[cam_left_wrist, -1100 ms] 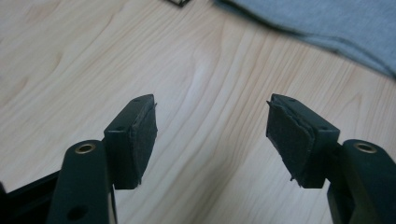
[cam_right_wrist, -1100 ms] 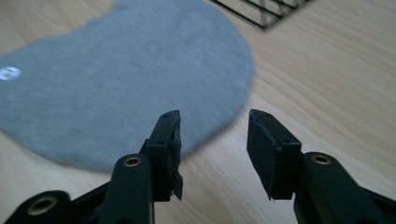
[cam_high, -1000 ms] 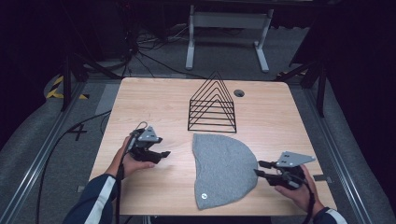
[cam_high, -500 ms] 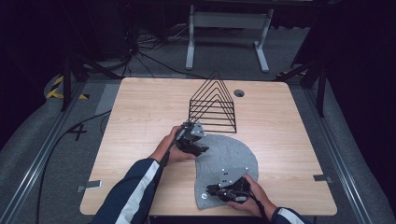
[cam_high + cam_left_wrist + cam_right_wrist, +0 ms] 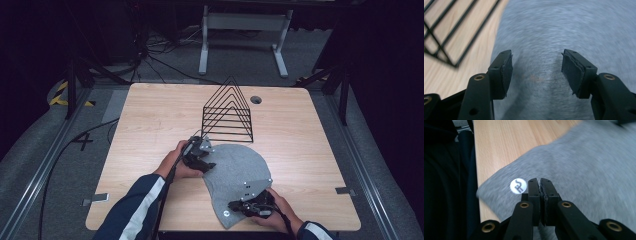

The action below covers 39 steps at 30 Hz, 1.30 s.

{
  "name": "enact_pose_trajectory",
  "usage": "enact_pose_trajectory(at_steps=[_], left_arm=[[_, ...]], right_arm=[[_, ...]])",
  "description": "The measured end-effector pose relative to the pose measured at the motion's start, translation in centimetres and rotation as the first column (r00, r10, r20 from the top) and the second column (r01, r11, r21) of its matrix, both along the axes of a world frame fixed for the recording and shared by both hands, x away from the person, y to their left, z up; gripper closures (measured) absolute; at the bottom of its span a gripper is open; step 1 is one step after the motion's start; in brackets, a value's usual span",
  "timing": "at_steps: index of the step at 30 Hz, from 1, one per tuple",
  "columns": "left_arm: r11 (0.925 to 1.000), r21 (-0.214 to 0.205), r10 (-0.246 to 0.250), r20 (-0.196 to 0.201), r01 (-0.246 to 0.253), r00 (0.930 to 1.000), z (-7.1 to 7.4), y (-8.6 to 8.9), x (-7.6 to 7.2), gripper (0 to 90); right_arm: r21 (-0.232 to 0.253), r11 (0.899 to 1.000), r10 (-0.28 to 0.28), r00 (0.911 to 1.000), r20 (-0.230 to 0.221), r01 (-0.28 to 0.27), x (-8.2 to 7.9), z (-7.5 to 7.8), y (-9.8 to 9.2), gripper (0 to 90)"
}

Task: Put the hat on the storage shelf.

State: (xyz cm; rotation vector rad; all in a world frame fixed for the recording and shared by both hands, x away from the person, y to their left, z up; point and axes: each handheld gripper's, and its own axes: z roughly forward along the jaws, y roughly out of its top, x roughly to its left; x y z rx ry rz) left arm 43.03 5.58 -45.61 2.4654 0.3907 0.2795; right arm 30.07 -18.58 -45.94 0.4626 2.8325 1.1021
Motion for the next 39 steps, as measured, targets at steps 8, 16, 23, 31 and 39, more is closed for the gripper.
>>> enact_pose_trajectory(at_steps=[8, 16, 23, 31, 39], left_arm=[[0.9999, -0.013, 0.011, -0.015, -0.011, 0.9998, -0.3, 3.4, -4.0, 42.2], [0.9977, -0.068, 0.002, -0.062, -0.006, 0.9981, -0.7, 3.6, -7.6, 42.2], [0.9776, -0.137, 0.161, -0.005, -0.16, 0.9869, 0.7, 5.9, -7.2, 31.8], [0.9448, -0.106, 0.304, -0.068, -0.31, 0.9502, -0.5, 7.8, -2.5, 22.9], [0.9429, -0.11, 0.301, -0.125, -0.315, 0.9454, -1.3, 7.5, -0.6, 15.9]], right_arm=[[-0.045, 0.993, -0.107, 0.9936, 0.037, 0.108, 1.5, 0.4, -2.5, 87.4], [-0.049, 0.973, -0.221, 0.9736, 0.056, 0.224, 3.5, 0.5, -4.7, 87.2], [-0.035, 0.963, -0.264, 0.9604, 0.09, 0.268, 4.2, 1.1, -5.1, 72.0], [-0.008, 0.938, -0.346, 0.9371, 0.043, 0.347, 9.0, 1.6, -4.2, 47.3], [-0.022, 0.918, -0.396, 0.918, 0.02, 0.397, 11.9, 0.3, -3.4, 35.4]])
